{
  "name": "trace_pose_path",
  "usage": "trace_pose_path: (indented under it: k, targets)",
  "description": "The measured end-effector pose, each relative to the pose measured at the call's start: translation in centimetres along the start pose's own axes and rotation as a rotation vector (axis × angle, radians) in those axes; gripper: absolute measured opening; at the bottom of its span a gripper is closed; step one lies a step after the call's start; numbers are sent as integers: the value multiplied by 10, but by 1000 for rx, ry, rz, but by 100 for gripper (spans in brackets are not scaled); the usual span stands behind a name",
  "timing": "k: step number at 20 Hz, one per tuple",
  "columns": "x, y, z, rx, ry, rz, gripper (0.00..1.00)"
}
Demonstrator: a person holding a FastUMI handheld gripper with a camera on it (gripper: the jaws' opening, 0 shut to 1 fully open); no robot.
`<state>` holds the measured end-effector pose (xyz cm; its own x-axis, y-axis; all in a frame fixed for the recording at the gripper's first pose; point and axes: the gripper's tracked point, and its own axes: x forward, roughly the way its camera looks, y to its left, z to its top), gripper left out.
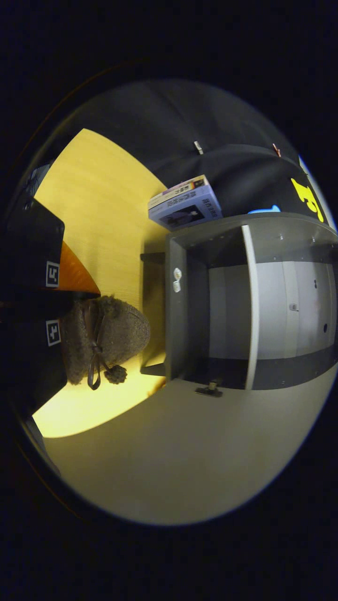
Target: Open the shoe cabinet door, grab the shoes and put them into the shoe cabinet, then close the shoe cabinet door.
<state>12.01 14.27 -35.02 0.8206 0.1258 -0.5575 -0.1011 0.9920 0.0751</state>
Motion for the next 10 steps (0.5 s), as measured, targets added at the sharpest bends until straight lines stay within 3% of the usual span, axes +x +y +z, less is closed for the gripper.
trace_pose_path:
  k: [3,10]
  targets:
    - [-27,15,48,-47,-32,37,11]
    - [-55,35,146,-21,-59,90,11]
